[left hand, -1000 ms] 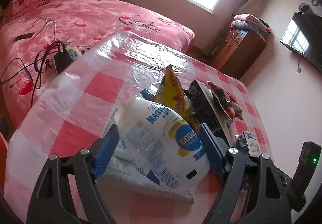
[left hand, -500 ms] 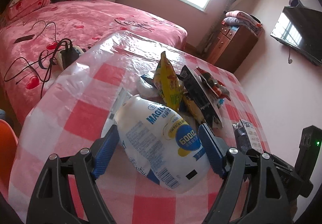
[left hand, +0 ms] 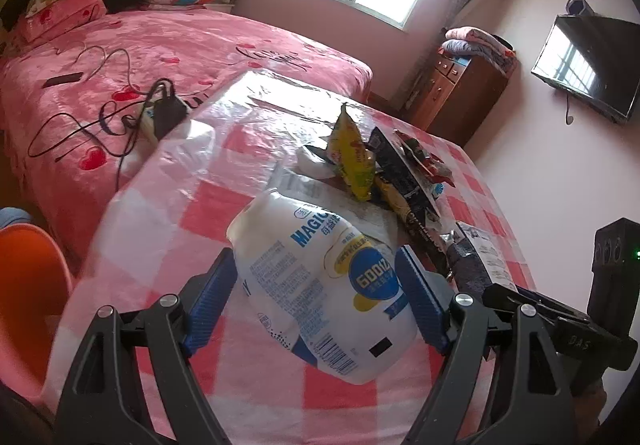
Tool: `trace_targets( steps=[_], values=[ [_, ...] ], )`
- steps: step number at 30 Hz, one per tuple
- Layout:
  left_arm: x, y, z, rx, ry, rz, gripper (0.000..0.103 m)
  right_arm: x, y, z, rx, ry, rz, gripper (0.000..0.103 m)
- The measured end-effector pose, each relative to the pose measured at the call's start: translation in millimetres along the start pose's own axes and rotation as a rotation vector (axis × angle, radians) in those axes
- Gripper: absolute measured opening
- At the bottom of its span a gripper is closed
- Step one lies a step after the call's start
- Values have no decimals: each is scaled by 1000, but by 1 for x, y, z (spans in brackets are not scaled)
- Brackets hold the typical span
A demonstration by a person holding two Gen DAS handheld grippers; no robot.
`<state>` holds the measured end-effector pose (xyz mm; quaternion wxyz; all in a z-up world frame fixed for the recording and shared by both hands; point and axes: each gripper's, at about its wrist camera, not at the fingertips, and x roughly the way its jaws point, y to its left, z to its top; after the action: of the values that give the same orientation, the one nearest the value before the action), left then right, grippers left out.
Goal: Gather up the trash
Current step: 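Lift the Magic bag and milk carton and carry them to the pink bucket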
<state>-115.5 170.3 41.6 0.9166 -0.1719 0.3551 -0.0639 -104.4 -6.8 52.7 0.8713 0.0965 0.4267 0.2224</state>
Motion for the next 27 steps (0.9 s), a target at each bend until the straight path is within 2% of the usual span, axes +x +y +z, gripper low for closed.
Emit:
trace_targets(
  steps=[13,20,27],
  values=[
    [-44,59,-11,-71,-55,72,81,33,85,8,-128,86,144,65],
    [-68,110,-22,-135,-76,167,81,59,149,11,-228,148,243,65],
    [-87,175,-39,-251,-80,276,81,93,225,9,-360,203,325,65]
  ],
)
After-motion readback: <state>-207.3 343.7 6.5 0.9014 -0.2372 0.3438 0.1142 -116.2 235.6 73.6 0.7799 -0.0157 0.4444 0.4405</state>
